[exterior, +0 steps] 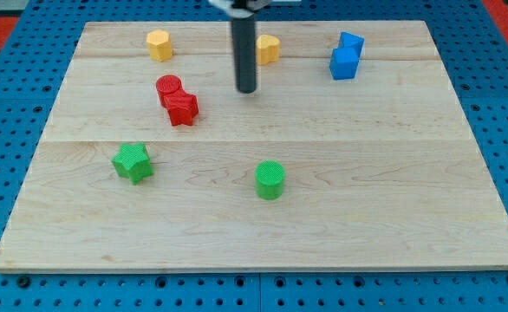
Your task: Push the yellow heart into the yellow hexagon
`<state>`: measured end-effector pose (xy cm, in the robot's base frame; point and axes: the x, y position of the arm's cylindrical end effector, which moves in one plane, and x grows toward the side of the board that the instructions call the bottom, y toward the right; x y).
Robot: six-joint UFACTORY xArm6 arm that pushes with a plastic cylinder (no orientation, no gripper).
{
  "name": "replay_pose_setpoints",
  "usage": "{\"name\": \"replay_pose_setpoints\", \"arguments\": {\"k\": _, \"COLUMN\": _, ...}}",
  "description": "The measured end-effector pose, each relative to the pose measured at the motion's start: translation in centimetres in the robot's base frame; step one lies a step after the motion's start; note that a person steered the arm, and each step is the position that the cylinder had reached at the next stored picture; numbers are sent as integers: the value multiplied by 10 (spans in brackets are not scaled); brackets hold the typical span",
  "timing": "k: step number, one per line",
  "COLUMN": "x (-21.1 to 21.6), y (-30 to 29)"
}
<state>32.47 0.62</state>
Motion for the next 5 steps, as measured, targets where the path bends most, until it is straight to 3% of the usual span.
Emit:
{"name": "replay_pose_setpoints", "arguments": {"k": 1, "x": -28, "y": 55}}
{"name": "replay_pose_setpoints", "arguments": {"k": 3, "x": -74, "y": 56}}
{"name": "replay_pose_setpoints", "arguments": {"k": 4, "x": -74, "y": -20}}
{"name": "replay_pose_setpoints", "arguments": {"k": 5, "x": -69, "y": -18}}
